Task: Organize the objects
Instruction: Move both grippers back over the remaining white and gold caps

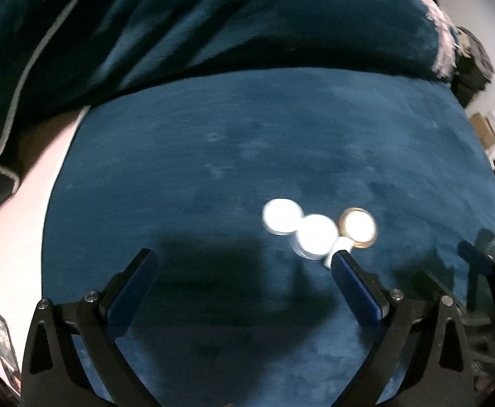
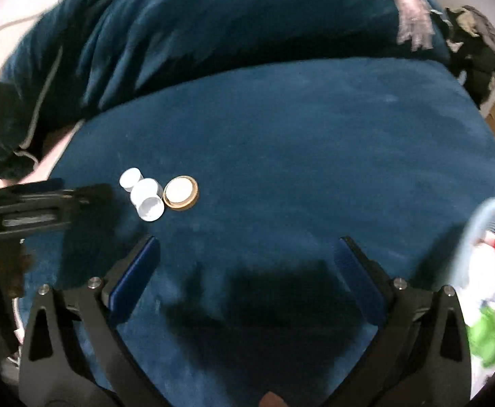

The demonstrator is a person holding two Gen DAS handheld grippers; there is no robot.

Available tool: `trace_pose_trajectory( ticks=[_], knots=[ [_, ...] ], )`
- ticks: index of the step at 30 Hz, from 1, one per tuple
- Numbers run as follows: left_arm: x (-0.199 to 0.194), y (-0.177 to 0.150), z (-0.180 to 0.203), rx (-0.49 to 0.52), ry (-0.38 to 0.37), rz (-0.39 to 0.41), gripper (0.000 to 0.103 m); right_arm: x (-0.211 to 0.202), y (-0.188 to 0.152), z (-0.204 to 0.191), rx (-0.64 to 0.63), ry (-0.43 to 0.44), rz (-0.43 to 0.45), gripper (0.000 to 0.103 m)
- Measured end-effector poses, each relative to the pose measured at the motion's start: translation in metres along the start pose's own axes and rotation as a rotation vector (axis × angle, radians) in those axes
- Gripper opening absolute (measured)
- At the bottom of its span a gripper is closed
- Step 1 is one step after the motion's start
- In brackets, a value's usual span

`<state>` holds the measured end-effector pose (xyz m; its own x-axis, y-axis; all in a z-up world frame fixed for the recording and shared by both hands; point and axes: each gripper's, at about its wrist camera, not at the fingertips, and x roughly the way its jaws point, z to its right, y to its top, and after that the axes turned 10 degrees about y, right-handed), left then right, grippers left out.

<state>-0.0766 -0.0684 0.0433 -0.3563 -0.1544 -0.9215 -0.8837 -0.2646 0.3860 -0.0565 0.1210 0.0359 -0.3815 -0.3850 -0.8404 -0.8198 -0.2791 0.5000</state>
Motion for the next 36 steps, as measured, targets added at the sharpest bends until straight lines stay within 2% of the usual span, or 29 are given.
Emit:
trace_pose_trajectory(
  ticks=[3, 7, 11, 14, 17, 22, 25, 27, 32, 36],
  knots=[
    [0.005, 0.003, -0.018, -0.045, -0.003, -0.015, 0.102, 0.034, 0.016, -0.005, 0.003, 0.004, -0.036, 0.103],
    [0.008, 0.006, -0.022, -0.058, -0.006, -0.013, 0.102, 0.053, 0.030, -0.013, -0.021, -0.018, -0.031, 0.103],
    [0.009, 0.007, -0.022, -0.052, -0.013, -0.013, 0.102, 0.073, 0.010, -0.011, -0.050, -0.068, -0.128, 0.103],
    [0.008, 0.006, -0.019, -0.040, -0.014, -0.018, 0.102, 0.061, -0.013, -0.013, -0.105, -0.084, -0.099, 0.103],
    [0.006, 0.005, -0.014, -0.020, -0.012, -0.017, 0.102, 0.042, -0.022, -0.012, -0.095, -0.055, -0.083, 0.103],
    [0.001, 0.005, -0.015, -0.017, -0.009, -0.009, 0.102, 0.032, 0.004, -0.017, -0.093, -0.078, -0.013, 0.103],
    [0.002, 0.005, -0.020, -0.041, -0.010, -0.014, 0.102, 0.050, 0.015, -0.016, -0.096, -0.127, -0.033, 0.103],
    [0.004, 0.006, -0.021, -0.048, -0.011, -0.018, 0.102, 0.066, 0.004, -0.015, -0.106, -0.135, -0.100, 0.103],
    [0.007, 0.006, -0.018, -0.047, -0.014, -0.029, 0.102, 0.046, -0.026, -0.016, -0.147, -0.115, -0.081, 0.103],
    [0.005, 0.004, -0.017, -0.030, -0.011, -0.023, 0.102, 0.035, -0.028, -0.018, -0.126, -0.084, -0.083, 0.103]
  ],
)
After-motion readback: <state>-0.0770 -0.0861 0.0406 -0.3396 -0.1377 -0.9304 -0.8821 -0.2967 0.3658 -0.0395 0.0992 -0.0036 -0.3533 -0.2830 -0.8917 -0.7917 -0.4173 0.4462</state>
